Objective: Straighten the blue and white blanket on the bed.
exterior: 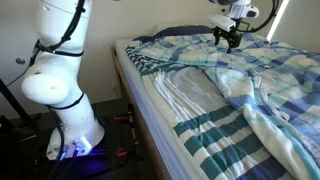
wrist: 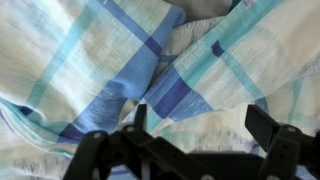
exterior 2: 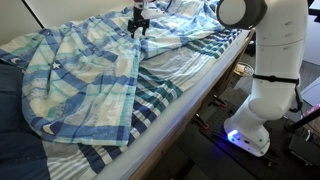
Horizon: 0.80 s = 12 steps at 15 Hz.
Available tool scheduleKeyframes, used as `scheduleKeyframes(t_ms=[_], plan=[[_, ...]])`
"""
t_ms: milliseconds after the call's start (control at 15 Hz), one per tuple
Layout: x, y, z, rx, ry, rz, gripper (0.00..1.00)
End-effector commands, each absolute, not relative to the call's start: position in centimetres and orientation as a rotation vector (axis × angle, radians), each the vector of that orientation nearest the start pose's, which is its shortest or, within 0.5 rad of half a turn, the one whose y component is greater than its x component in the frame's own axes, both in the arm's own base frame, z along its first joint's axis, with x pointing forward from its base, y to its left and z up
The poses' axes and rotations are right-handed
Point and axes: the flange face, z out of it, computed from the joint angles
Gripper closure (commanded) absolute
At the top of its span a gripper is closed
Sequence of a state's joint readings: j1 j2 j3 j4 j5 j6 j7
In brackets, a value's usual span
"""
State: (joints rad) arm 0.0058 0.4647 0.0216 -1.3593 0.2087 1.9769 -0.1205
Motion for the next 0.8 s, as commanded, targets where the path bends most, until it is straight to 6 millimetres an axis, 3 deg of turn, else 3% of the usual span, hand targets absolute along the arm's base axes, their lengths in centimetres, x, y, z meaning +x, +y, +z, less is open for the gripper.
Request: scheduleKeyframes(t_ms=[0,267,467,533,600,733], plan=[[74.5,2.7,44.1,-2.88,0.085,-0.133,0.0],[76.3,2.5,39.7,-2.862,0.331,0.01,0.0],[77.1,2.1,37.6,-2.834,0.462,0.07,0.0],[77.3,2.0,37.3,-2.83,0.485,0.074,0.05],[77.5,2.0,37.2,-2.827,0.507,0.069,0.26],[78.0,1.8,37.3,-2.826,0.545,0.045,0.31]])
